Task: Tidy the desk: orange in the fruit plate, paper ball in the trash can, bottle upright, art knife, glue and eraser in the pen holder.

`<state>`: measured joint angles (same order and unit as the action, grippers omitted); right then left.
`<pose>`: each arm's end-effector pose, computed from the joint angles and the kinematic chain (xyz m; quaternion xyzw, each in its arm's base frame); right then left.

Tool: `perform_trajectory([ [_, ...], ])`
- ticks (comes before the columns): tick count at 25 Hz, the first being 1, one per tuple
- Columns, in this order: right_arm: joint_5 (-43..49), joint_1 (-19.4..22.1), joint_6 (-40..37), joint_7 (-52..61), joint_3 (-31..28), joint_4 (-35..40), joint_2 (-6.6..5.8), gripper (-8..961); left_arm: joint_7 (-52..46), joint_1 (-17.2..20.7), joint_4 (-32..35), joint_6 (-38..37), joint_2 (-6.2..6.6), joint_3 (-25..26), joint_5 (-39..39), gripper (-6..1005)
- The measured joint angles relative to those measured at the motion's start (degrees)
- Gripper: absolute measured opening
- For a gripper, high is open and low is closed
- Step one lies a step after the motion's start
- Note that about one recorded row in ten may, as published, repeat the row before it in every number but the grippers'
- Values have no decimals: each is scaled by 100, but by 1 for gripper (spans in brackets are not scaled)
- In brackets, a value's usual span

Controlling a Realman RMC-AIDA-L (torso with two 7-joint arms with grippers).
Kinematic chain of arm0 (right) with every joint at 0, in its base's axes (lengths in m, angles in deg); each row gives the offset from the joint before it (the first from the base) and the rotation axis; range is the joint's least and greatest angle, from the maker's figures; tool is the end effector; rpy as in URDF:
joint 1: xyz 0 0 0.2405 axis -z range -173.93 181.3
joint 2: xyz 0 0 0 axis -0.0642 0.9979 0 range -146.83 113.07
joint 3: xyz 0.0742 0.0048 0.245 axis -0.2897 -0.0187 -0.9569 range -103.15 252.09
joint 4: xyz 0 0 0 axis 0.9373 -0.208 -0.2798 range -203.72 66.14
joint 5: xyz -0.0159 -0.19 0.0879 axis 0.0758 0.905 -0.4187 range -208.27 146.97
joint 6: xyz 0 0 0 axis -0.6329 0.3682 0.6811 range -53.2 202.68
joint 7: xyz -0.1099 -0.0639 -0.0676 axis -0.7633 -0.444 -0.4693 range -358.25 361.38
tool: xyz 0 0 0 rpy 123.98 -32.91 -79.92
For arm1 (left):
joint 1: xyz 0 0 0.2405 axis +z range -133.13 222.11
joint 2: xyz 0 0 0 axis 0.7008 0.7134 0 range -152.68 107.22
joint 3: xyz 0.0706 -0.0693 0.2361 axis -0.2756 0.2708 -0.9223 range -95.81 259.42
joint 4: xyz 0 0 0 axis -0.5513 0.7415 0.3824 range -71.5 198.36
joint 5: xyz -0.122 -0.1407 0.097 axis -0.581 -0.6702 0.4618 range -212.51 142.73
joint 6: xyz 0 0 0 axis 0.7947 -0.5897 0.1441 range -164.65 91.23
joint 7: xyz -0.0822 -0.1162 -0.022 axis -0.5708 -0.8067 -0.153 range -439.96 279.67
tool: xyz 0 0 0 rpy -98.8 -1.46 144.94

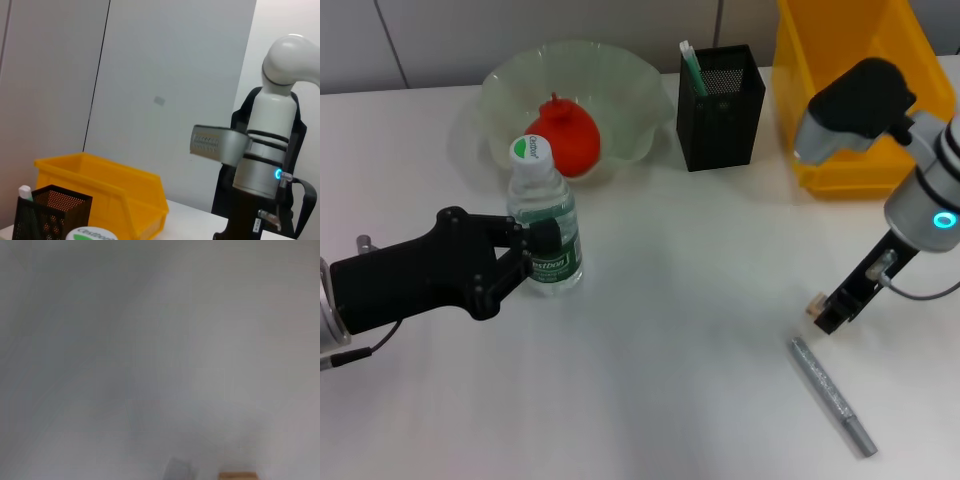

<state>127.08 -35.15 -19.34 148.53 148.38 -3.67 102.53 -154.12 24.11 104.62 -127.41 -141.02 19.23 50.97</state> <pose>0.2209 0.3517 -0.0010 -0.8687 0.3956 -0.2637 0.1392 -0.2401 0.2971 -0.0053 -0.9177 -0.1569 -0.3482 0.1090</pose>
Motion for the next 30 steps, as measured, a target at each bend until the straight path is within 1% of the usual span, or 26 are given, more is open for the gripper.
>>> perform_trajectory([
  [6,-184,323,-130,13,-106,1004,-19,264,-16,-48,15,5,0,10,-9,23],
  [7,-284,393,-96,-37,-258,1265,-30,264,-16,-56,14,5,-1,12,-13,23],
  [8,-284,393,-96,-37,-258,1265,-30,264,-17,-58,16,6,-3,14,-16,23],
  [12,-686,436,207,-356,-800,1529,-39,265,-19,-68,36,7,-8,32,-26,23],
  [16,-1136,414,727,-824,-1246,1436,-46,265,-22,-65,42,5,-9,78,-40,23],
  [17,-1281,405,1013,-1071,-1339,1346,-46,265,-26,-46,42,0,-8,79,-75,23],
  [18,-1281,405,1013,-1071,-1339,1346,-46,265,-26,-46,42,0,-8,79,-75,23],
  [21,-1398,369,1451,-1397,-1362,1149,-52,265,-30,-17,42,-17,-6,117,-112,23],
  [22,-1442,332,1744,-1608,-1355,960,-52,265,-30,-10,34,-21,-5,139,-114,23],
  [23,-1442,332,1744,-1608,-1355,960,-52,265,-30,-10,34,-21,-5,139,-114,23],
  [26,-1492,248,2199,-1896,-1384,588,-51,266,-30,-9,22,-23,-3,146,-115,23],
  [27,-1634,164,2489,-2157,-1481,282,-71,266,-30,-9,20,-24,-2,152,-115,23],
  [28,-1634,164,2489,-2157,-1481,282,-71,266,-30,-9,18,-25,-2,166,-115,23],
  [30,-1871,39,2666,-2461,-1673,-71,-130,266,-30,-11,15,-25,-6,201,-115,23],
])
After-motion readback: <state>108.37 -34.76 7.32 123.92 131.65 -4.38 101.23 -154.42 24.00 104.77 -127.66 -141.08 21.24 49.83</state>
